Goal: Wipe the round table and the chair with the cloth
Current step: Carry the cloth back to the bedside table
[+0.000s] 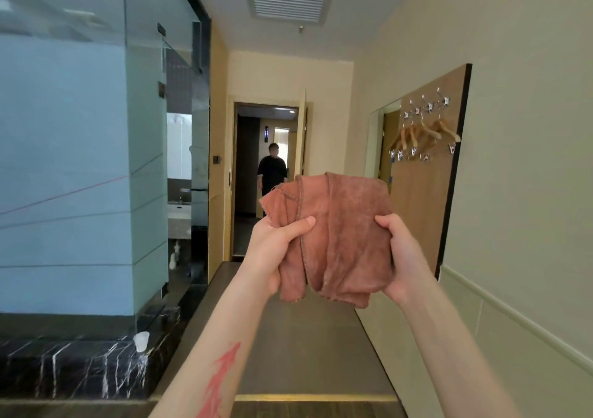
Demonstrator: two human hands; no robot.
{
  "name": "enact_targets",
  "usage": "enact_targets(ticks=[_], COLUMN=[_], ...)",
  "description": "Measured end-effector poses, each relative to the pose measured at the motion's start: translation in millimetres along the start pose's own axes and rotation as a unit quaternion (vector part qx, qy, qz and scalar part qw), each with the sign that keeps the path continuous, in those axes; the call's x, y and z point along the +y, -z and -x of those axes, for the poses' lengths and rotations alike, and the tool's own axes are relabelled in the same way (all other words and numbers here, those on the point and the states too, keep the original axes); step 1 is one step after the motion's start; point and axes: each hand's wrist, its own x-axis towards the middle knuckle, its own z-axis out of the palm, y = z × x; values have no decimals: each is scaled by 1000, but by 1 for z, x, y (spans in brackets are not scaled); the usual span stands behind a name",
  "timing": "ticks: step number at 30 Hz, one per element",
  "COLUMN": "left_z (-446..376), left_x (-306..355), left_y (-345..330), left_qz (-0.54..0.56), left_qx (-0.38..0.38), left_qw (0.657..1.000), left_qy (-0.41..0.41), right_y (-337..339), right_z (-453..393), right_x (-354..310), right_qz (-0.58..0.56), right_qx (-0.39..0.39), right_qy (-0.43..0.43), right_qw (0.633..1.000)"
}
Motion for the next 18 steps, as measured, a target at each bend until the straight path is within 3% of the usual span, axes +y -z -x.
enact_targets(ticks=[8,18], left_z=[20,57], left_x=[15,35], left_y=[38,75], left_qz=[-4,-17], left_qx=[6,72], left_qw=[1000,997], left_qy=[8,-6], right_y=[-33,-64], right_z=[21,29], right_x=[26,53], right_qz=[-4,-21], right_qx=[3,-77], right_qy=[-5,-48], right_qw=[1000,996])
